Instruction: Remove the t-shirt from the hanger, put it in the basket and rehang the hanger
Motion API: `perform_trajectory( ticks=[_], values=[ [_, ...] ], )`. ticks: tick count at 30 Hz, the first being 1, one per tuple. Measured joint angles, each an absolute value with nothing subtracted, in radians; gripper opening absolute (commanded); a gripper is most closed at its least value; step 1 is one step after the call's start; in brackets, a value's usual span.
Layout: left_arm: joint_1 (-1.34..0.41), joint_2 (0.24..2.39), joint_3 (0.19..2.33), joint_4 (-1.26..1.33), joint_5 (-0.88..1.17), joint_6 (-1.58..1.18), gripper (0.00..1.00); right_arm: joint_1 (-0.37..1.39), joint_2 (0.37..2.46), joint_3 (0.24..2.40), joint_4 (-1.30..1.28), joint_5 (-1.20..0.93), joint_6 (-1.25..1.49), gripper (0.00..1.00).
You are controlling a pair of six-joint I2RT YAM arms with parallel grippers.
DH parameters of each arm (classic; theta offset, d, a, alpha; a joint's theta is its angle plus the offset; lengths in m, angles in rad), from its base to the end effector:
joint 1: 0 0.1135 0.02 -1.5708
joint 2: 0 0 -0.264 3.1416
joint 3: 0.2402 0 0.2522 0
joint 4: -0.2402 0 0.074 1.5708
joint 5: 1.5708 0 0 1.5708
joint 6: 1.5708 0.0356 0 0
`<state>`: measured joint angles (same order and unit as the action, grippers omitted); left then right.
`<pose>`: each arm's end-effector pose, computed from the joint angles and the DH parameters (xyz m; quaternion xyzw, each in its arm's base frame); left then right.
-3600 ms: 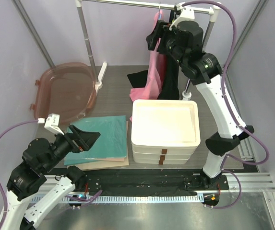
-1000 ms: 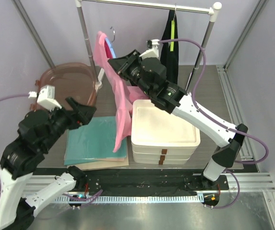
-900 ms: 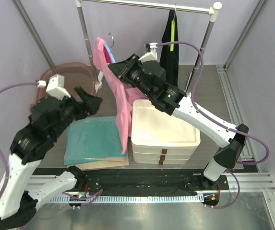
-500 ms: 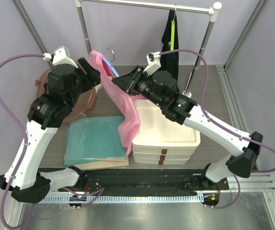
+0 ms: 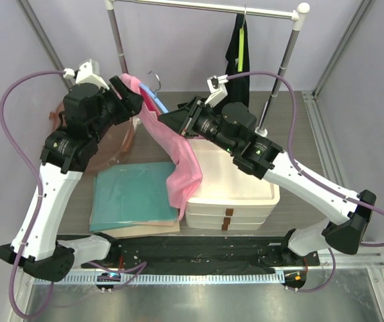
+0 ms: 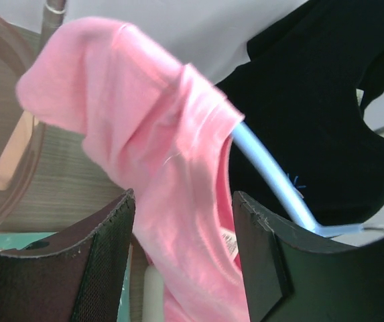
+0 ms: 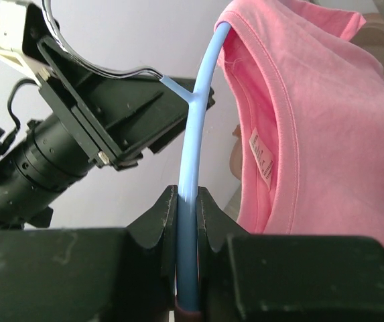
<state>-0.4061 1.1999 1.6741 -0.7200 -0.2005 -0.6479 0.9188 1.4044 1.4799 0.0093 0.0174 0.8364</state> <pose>0.2053 -0.0806 0.4983 -0.1557 0.7713 -0.2396 0.5687 0.1978 0.2581 0.4614 -0.0215 0.6762 0.5627 0.4751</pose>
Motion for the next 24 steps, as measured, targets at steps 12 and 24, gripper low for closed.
perform_trajectory(
  ticks=[12,24],
  values=[
    [-0.381,1.243,1.671,-0.691,-0.156,-0.641,0.5,0.912,1.393,1.44,0.015,-0.03,0.841,0.01],
    [-0.377,1.271,1.686,-0.694,-0.157,-0.591,0.0,0.913,1.391,1.44,0.02,-0.061,0.84,0.05]
  ],
)
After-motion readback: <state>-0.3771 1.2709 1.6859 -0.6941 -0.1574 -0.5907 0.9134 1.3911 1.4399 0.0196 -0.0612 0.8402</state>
